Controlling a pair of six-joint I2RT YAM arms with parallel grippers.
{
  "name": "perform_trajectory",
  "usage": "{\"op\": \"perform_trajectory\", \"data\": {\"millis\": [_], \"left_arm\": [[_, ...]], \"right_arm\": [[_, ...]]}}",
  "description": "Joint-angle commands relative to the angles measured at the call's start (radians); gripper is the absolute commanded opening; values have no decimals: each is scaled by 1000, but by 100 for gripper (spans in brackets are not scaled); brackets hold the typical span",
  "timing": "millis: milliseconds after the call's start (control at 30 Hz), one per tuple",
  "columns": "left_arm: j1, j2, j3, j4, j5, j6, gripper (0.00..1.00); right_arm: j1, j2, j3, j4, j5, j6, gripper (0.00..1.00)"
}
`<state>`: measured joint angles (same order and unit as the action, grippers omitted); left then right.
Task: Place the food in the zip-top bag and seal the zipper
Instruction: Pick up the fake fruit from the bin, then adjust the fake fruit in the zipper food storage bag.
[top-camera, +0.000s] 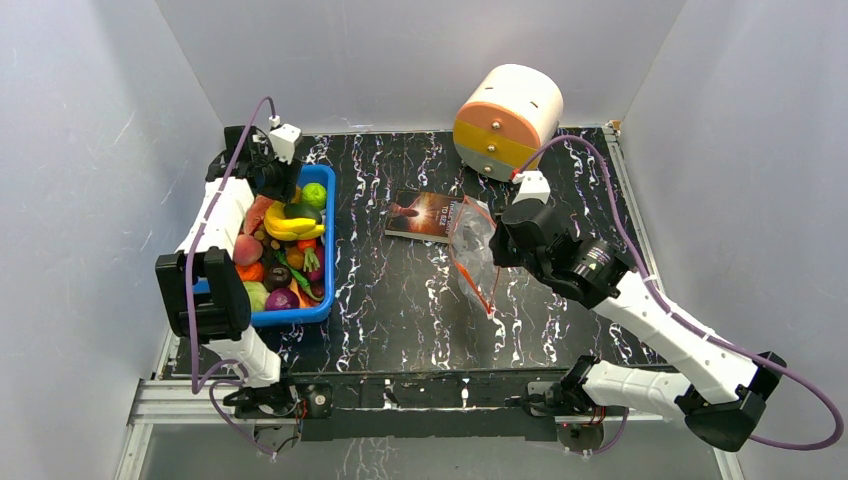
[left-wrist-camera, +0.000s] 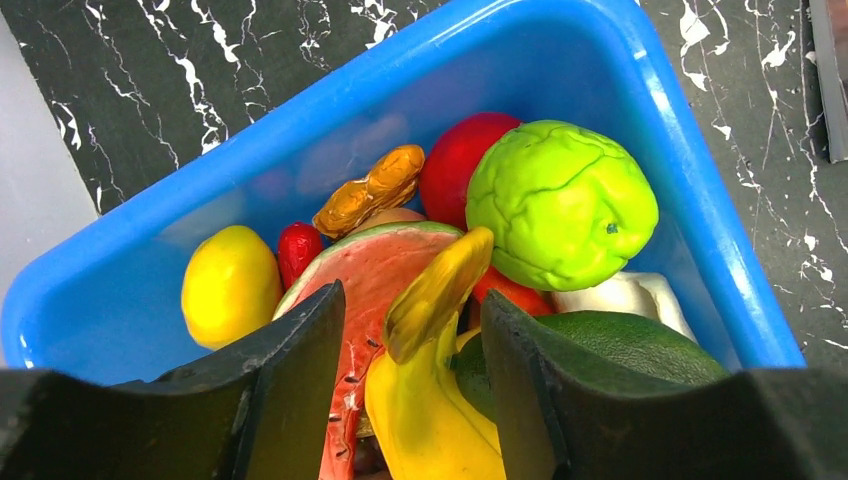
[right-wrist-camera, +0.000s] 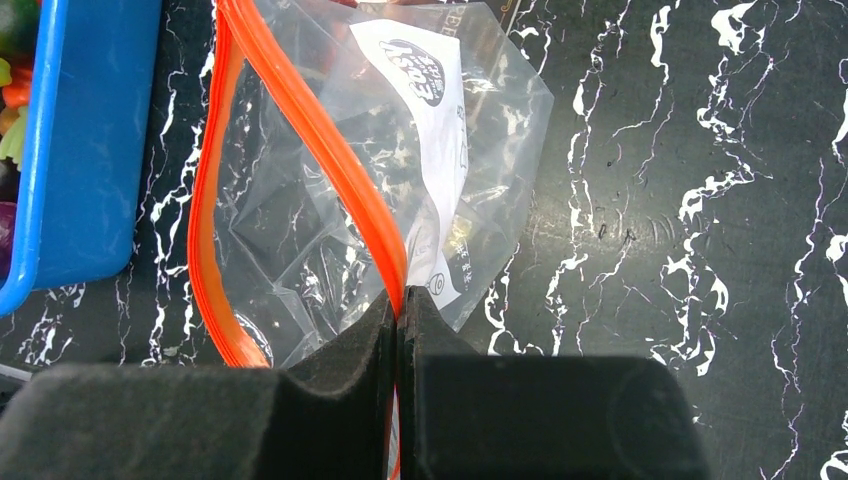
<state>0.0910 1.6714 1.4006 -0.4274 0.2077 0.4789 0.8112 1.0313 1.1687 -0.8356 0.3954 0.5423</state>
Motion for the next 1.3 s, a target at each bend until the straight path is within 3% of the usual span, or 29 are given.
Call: {"op": "perform_trajectory", "data": {"millis": [0,167,300,400,733,1000,1267], "left_arm": [[18,-5,10,-16,69,6,47],[19,-51,-9,4,116,-22,23],[18,-95,-25,-5,108,-24,14],[18,-128,-26,-23,107,-20,1],[18,-291,-65,50,1,-94,0],[16,-502,-255,307,116,-235,0],[9,-613,-342,380,206,-307,0]], "right_arm": [[-3,-3,8,38,35,-16,0],[-3,6,-1,50,26,-18,0],[-3,12,-9,56,7,-15,0],[-3,8,-14,59,1,-12,0],[-3,-25,-37,70,-26,17,0],[-3,-38,-58,92,-58,59,0],[-3,-34,-84,155,-94,119,0]]}}
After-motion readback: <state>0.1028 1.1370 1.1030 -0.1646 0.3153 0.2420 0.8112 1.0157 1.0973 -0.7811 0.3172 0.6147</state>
